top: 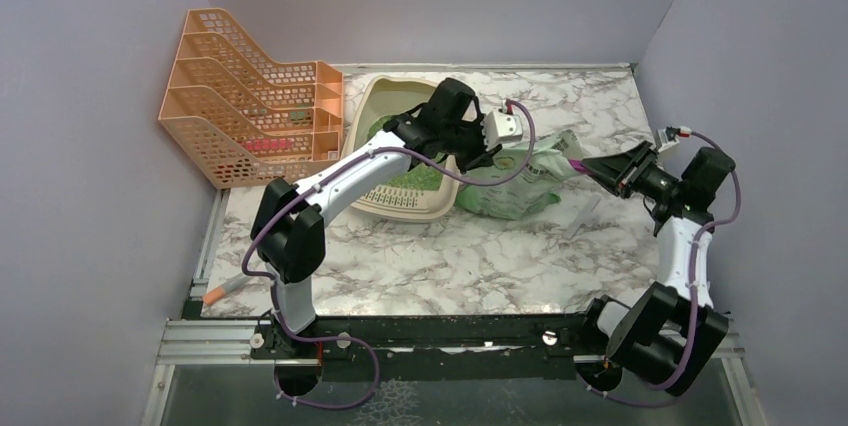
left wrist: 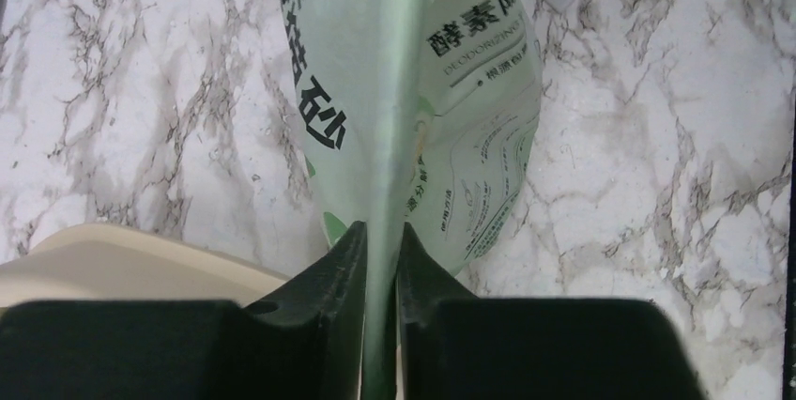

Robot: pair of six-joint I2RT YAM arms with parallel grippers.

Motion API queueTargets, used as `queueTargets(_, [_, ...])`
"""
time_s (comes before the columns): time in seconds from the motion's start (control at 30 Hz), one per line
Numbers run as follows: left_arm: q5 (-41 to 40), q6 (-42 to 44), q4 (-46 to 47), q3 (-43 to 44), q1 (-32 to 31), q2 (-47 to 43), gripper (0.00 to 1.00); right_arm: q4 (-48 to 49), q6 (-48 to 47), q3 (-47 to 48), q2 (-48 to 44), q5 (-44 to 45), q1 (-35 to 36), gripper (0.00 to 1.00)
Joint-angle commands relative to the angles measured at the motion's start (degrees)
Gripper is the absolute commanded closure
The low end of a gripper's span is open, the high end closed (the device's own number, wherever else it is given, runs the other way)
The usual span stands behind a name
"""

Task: Fill the litter box with clean litter
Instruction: 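Scoop the cat litter from the cat litter bag.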

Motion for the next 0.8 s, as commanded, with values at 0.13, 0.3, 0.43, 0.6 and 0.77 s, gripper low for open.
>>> queueTargets(0.13, [4.3, -4.8, 3.5, 2.5, 2.3, -1.2, 0.56, 9.6, 14.7, -7.8, -13.5, 1.3, -3.7, 0.99])
queueTargets(0.3, [6.9, -6.5, 3.5, 5.0, 3.3, -0.4, 0.48, 8.7, 16.3, -11.8, -19.5, 5.2, -4.3, 0.99])
queueTargets(0.43, [10.0, -6.8, 3.5, 5.6, 3.6, -0.4, 0.50, 6.2, 15.6, -11.9, -22.2, 7.8, -4.6, 0.99])
queueTargets(0.6, [12.2, -6.5, 1.9, 5.7, 3.8, 0.6, 0.71, 40.8, 40.5, -24.0, -19.7, 3.4, -4.6, 0.99])
queueTargets(0.77, [13.8, -6.3, -0.9, 7.4, 3.8, 2.6, 0.86, 41.9, 40.8, -23.6, -18.4, -3.4, -4.3, 0.99])
